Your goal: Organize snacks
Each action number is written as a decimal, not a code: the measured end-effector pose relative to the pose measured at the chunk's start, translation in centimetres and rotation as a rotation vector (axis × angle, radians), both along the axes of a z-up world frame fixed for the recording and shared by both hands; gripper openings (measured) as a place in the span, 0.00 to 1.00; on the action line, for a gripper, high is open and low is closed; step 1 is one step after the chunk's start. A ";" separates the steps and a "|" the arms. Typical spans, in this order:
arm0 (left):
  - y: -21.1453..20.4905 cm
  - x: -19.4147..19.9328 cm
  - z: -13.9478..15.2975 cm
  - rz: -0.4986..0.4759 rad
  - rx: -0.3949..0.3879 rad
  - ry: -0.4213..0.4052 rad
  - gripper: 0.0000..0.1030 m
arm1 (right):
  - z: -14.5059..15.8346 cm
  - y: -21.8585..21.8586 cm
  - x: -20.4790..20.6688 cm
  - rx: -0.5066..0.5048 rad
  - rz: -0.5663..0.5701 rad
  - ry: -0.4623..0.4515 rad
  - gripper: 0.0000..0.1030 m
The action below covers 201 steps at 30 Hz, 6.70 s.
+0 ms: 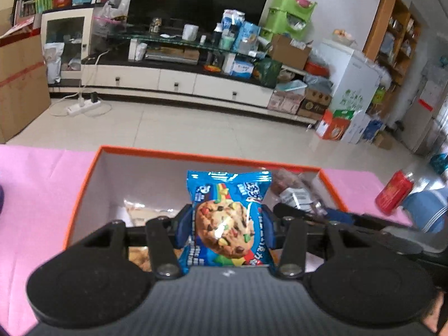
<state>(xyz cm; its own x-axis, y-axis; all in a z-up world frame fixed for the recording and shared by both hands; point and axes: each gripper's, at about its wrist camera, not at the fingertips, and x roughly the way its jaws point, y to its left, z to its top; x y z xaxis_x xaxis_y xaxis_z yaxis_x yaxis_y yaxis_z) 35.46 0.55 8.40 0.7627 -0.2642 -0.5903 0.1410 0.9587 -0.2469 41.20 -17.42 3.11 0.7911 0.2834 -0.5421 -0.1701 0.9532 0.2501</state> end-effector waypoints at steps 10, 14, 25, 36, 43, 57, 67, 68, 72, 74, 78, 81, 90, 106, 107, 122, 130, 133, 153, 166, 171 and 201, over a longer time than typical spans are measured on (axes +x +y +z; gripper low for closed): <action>1.5 -0.4 0.3 0.043 -0.027 -0.022 0.62 | 0.6 1.2 -0.4 -0.107 -0.034 -0.062 0.61; 1.2 -0.6 0.7 0.037 -0.012 -0.035 0.62 | 1.1 0.4 -1.4 -0.093 -0.043 -0.074 0.65; 1.2 -3.5 2.0 0.012 0.042 -0.020 0.63 | 3.7 -1.6 -5.5 -0.069 -0.036 -0.106 0.74; 7.5 -21.4 -0.8 0.059 0.030 0.018 0.65 | 2.1 -6.2 -22.6 0.012 -0.047 -0.118 0.82; 10.8 -30.2 -4.8 0.145 0.031 0.094 0.66 | -2.3 -10.2 -28.2 0.127 -0.095 -0.002 0.82; 13.7 -29.2 -6.6 0.254 0.013 0.188 0.68 | -2.0 -9.1 -26.3 0.089 -0.081 0.007 0.82; 12.3 -22.6 -7.6 0.221 0.068 0.242 0.71 | -2.1 -9.0 -26.1 0.092 -0.068 0.017 0.82; 11.8 -21.9 -7.5 0.211 0.088 0.238 0.71 | -2.1 -9.0 -26.1 0.095 -0.069 0.017 0.83; 10.9 -22.2 -7.1 0.242 0.191 0.222 0.71 | -2.2 -9.2 -26.0 0.101 -0.072 0.025 0.83; 10.8 -22.9 -7.2 0.245 0.213 0.226 0.71 | -2.4 -9.5 -26.0 0.109 -0.070 0.033 0.83; 11.1 -23.4 -7.6 0.232 0.221 0.225 0.71 | -3.2 -9.4 -26.7 0.134 -0.054 0.077 0.83; 11.4 -23.5 -8.0 0.234 0.205 0.223 0.71 | -3.7 -8.3 -28.7 0.106 -0.006 0.075 0.83; 10.8 -23.1 -8.2 0.213 0.195 0.204 0.71 | -4.6 -2.1 -28.8 -0.090 0.156 0.050 0.80; 9.7 -26.4 -8.1 0.144 0.249 0.200 0.64 | -6.8 -1.4 -29.4 -0.241 0.126 0.145 0.44; 9.6 -27.2 -8.1 0.136 0.251 0.200 0.64 | -6.8 -1.5 -29.9 -0.243 0.124 0.144 0.44; 10.3 -26.4 -8.4 0.198 0.245 0.197 0.70 | -7.1 -1.4 -30.0 -0.197 0.125 0.151 0.74; 10.2 -26.3 -8.3 0.210 0.240 0.197 0.70 | -7.4 -0.7 -29.8 -0.235 0.136 0.145 0.80; 10.2 -26.5 -8.3 0.209 0.242 0.197 0.70 | -7.2 -1.1 -29.8 -0.214 0.124 0.149 0.75; 10.9 -28.5 -4.1 0.191 0.056 0.133 0.50 | -5.0 -3.2 -31.4 -0.078 0.089 0.076 0.34; 6.8 -12.6 4.6 0.110 -0.016 -0.050 0.50 | 5.3 -3.0 -19.4 0.022 0.100 -0.123 0.34; 5.1 -5.0 4.5 0.116 -0.067 -0.064 0.50 | 6.3 -0.8 -9.1 -0.018 0.051 -0.165 0.34; 4.3 -10.7 5.1 0.062 0.069 -0.150 0.75 | 6.3 -1.0 -12.1 -0.031 -0.005 -0.235 0.78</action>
<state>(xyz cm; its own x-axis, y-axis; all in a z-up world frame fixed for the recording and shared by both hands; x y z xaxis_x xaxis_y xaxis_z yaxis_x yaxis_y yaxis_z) 24.78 4.82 13.51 0.8572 -0.1771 -0.4835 0.1118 0.9806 -0.1609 29.11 -18.42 9.37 0.8979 0.2656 -0.3510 -0.2159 0.9607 0.1747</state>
